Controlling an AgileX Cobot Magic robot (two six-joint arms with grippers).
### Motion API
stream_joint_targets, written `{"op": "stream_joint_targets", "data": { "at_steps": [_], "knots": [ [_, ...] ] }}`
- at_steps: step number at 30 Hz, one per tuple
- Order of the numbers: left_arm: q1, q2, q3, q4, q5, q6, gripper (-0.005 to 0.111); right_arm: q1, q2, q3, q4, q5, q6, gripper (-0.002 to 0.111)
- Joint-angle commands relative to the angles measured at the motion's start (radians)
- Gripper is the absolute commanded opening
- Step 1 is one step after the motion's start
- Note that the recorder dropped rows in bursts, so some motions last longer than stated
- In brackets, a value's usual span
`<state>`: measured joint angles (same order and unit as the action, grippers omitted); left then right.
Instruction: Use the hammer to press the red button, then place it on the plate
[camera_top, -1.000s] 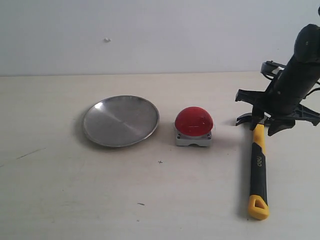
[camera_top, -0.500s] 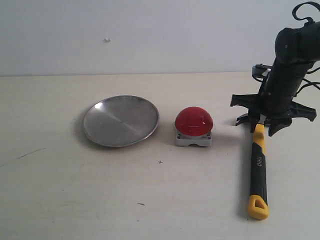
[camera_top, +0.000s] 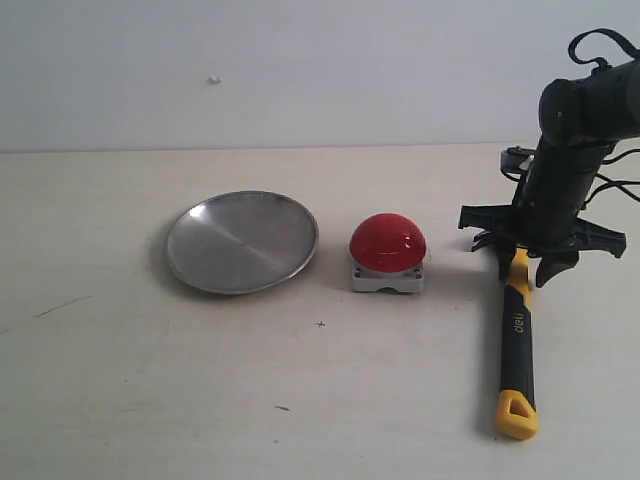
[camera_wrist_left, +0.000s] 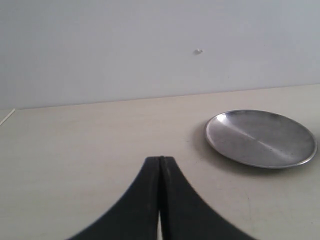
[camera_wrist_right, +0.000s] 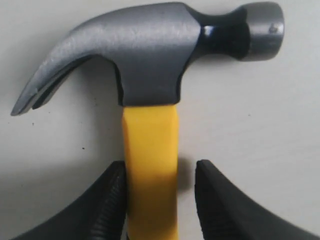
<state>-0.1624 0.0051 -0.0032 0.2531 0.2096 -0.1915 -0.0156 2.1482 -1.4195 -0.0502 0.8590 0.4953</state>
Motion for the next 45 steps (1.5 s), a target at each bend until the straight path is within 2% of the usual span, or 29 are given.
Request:
{"op": "stream_joint_targets", "data": {
  "at_steps": [1,8,10,18,45],
  "knots": [
    [0.003,-0.005,0.003,0.002,-0.005,0.001,0.0,0.001,0.017,-0.006,-0.011,-0.02,0.004,0.043],
    [0.003,-0.005,0.003,0.002,-0.005,0.001,0.0,0.001,0.035,-0.006,-0.011,-0.027,0.004,0.043],
    [0.003,-0.005,0.003,0.002,-0.005,0.001,0.0,0.001,0.035,-0.006,-0.011,-0.027,0.004,0.039],
    [0.003,-0.005,0.003,0.002,-0.005,0.001,0.0,0.001,0.032,-0.006,-0.011,-0.067,-0.057,0.0],
    [0.003,-0.005,0.003,0.002,-0.005,0.001,0.0,0.003,-0.178,-0.004,0.005,-0.061,-0.164,0.0]
  ]
}}
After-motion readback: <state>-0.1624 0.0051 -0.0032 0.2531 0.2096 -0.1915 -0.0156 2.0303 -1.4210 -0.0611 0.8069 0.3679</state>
